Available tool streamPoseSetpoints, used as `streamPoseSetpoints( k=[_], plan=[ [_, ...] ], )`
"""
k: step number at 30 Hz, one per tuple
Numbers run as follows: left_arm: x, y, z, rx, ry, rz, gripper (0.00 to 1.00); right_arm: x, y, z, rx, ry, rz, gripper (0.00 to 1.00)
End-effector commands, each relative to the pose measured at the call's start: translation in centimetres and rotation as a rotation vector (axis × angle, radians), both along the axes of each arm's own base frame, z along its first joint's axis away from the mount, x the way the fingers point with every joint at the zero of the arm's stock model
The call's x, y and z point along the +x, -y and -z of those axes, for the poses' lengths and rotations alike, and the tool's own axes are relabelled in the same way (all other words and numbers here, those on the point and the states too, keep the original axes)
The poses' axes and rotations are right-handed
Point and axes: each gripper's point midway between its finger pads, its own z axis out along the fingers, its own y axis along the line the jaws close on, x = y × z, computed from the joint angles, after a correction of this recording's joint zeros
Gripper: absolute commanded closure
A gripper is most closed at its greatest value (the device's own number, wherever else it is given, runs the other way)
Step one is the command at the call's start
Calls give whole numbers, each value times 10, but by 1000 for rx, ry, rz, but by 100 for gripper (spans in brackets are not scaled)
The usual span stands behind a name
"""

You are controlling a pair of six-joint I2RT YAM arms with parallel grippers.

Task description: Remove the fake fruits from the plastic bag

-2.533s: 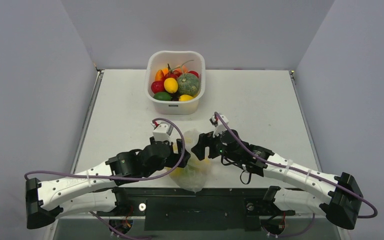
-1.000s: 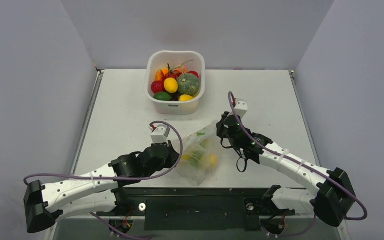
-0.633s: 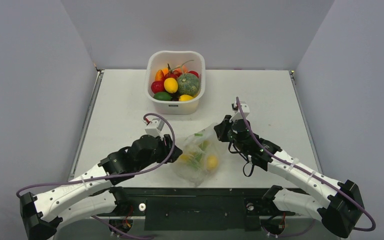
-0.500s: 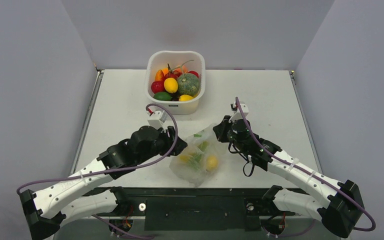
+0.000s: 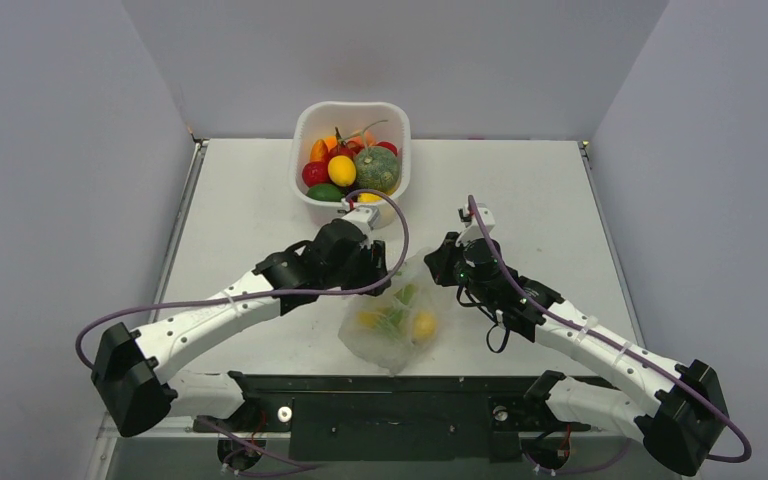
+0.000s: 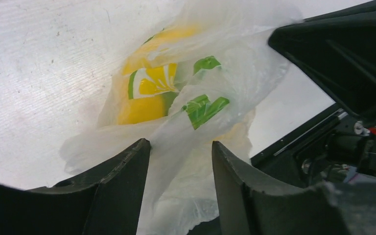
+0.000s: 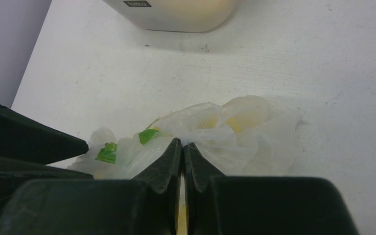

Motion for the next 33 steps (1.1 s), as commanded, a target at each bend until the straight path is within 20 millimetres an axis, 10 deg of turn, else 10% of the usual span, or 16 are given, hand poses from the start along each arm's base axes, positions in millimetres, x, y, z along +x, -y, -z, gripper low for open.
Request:
streamPoseSetpoints(
  k=[1,8,23,27,33],
  plan=[
    [7,2,20,64,-16,33,59,3,-5,-20,34,49,-19,100],
    [0,11,40,52,-64,28,100,5,-3,-12,4,46,-17,100],
    [-27,-66,28,2,-5,-225,100,31,79,1,-180,27,211,100],
    [-31,-58,8,-123,21,-201,100,26,64,-2,-128,6,110,100],
    [-29,-51,-11,-200,51,-192,100,4,39,-12,-70,1,-53,67]
  ],
)
